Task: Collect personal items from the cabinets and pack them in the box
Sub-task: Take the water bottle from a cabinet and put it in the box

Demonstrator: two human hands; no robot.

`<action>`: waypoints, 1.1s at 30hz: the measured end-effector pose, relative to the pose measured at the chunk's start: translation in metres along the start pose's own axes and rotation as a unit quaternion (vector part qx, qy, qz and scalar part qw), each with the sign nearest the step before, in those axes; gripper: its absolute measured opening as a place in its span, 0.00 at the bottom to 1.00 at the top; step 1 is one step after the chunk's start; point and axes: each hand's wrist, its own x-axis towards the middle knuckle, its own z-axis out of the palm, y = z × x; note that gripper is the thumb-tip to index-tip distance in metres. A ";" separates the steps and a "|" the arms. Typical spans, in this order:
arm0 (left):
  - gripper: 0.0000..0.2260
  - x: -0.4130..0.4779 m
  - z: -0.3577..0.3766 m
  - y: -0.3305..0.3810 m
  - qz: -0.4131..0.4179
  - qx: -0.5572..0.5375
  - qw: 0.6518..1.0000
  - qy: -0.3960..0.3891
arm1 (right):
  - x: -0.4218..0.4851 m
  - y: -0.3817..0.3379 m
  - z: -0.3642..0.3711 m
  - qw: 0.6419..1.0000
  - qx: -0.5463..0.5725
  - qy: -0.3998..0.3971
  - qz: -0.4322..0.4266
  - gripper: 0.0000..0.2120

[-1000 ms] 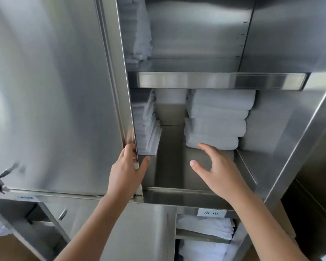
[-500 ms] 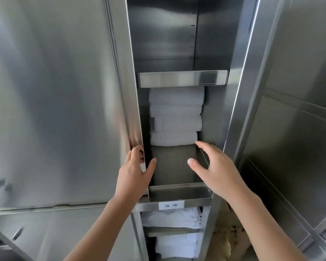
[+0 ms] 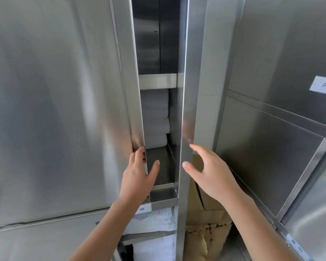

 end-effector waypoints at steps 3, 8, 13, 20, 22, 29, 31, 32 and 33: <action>0.28 0.001 0.014 0.010 0.007 -0.002 1.000 -0.015 | -0.001 0.010 -0.005 1.000 -0.002 0.011 0.002 0.31; 0.28 0.002 0.034 0.027 0.022 -0.010 0.999 -0.039 | 0.000 0.023 -0.009 1.000 -0.010 0.022 0.017 0.31; 0.27 0.005 0.050 0.045 0.033 -0.020 0.998 -0.057 | 0.000 0.032 -0.010 1.000 -0.001 0.025 0.015 0.31; 0.27 0.007 0.069 0.064 0.035 -0.010 0.997 -0.063 | 0.003 0.044 -0.010 0.999 -0.004 0.031 0.020 0.30; 0.27 0.007 0.069 0.065 0.035 -0.008 0.997 -0.062 | 0.004 0.047 -0.010 0.999 -0.002 0.032 0.023 0.30; 0.29 0.010 0.058 0.057 0.051 0.010 0.994 -0.100 | 0.008 0.046 -0.007 0.999 -0.001 0.028 0.018 0.30; 0.29 0.011 0.053 0.055 0.063 0.020 0.992 -0.108 | 0.009 0.044 -0.006 1.000 -0.004 0.026 0.018 0.30; 0.28 0.011 0.051 0.054 0.072 0.028 0.991 -0.110 | 0.009 0.043 -0.005 0.999 -0.007 0.025 0.018 0.30; 0.27 0.011 0.048 0.053 0.085 0.040 0.990 -0.108 | 0.008 0.042 -0.005 0.999 -0.009 0.025 0.018 0.30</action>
